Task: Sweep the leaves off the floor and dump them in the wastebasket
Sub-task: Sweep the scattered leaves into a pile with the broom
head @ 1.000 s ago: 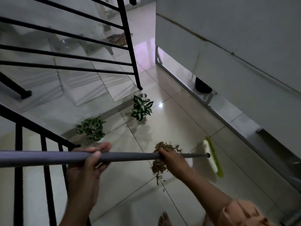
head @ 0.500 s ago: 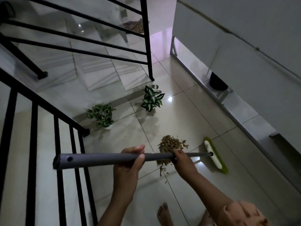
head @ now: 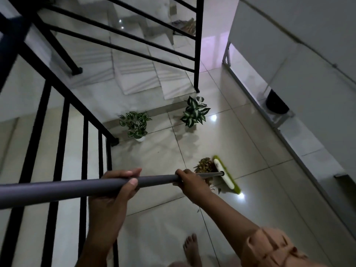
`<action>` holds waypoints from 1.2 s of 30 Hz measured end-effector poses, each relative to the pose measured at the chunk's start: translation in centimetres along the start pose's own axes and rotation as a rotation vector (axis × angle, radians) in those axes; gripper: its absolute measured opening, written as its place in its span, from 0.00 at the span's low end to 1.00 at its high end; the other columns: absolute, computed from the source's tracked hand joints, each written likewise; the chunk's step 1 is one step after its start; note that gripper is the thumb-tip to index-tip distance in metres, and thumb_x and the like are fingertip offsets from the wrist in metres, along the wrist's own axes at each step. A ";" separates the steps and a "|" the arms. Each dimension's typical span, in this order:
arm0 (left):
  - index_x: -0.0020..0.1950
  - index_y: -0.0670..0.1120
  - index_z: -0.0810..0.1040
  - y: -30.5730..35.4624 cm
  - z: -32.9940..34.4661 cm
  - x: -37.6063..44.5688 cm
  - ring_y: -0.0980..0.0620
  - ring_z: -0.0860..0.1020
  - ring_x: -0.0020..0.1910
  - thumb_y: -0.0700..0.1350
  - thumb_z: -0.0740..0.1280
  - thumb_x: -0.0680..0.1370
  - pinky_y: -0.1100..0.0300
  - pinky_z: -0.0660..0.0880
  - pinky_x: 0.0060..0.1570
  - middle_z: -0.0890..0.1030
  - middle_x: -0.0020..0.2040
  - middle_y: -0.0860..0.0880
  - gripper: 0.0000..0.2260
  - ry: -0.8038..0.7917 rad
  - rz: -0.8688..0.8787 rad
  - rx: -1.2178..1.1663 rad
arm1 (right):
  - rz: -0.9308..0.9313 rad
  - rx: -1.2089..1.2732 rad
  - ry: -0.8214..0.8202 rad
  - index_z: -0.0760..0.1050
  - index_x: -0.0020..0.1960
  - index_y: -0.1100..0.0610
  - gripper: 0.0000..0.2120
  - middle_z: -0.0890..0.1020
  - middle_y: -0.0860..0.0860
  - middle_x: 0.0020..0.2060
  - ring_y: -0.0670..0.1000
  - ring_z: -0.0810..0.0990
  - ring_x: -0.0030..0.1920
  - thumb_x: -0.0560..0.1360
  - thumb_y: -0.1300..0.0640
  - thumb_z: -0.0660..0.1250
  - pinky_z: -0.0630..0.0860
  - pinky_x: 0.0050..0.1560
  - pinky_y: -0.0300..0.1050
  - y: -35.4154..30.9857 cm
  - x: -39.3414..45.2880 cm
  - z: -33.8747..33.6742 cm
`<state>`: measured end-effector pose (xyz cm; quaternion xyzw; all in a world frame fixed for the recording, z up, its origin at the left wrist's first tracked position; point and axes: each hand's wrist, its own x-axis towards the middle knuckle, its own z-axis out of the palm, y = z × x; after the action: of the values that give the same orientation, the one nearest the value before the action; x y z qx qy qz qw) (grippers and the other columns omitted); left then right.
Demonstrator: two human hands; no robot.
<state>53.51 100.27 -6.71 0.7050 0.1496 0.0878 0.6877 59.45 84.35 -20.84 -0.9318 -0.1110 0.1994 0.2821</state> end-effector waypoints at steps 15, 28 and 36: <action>0.37 0.54 0.77 -3.8 7.2 -4.5 0.50 0.82 0.50 0.37 0.69 0.69 0.57 0.78 0.51 0.85 0.45 0.50 0.11 0.174 0.020 -0.085 | -0.108 -0.149 -0.171 0.68 0.60 0.57 0.12 0.76 0.57 0.55 0.55 0.77 0.52 0.76 0.59 0.61 0.76 0.55 0.47 7.2 0.7 -4.4; 0.37 0.52 0.77 -6.1 9.4 -15.9 0.50 0.82 0.51 0.43 0.74 0.67 0.46 0.75 0.55 0.84 0.47 0.48 0.07 0.566 -0.089 -0.028 | -0.381 -0.188 -0.415 0.70 0.61 0.59 0.15 0.76 0.58 0.57 0.58 0.75 0.55 0.75 0.56 0.62 0.72 0.57 0.49 8.0 -3.3 -0.8; 0.34 0.52 0.77 -6.3 8.9 -24.4 0.51 0.83 0.46 0.28 0.65 0.71 0.43 0.77 0.44 0.85 0.43 0.51 0.18 0.758 -0.127 0.019 | -0.444 -0.209 -0.507 0.70 0.61 0.57 0.15 0.76 0.56 0.58 0.55 0.75 0.58 0.75 0.57 0.62 0.70 0.61 0.46 7.3 -10.8 1.5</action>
<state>32.96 83.82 -11.36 0.6182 0.4375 0.2978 0.5812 49.83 75.65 -22.85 -0.8297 -0.3972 0.3458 0.1853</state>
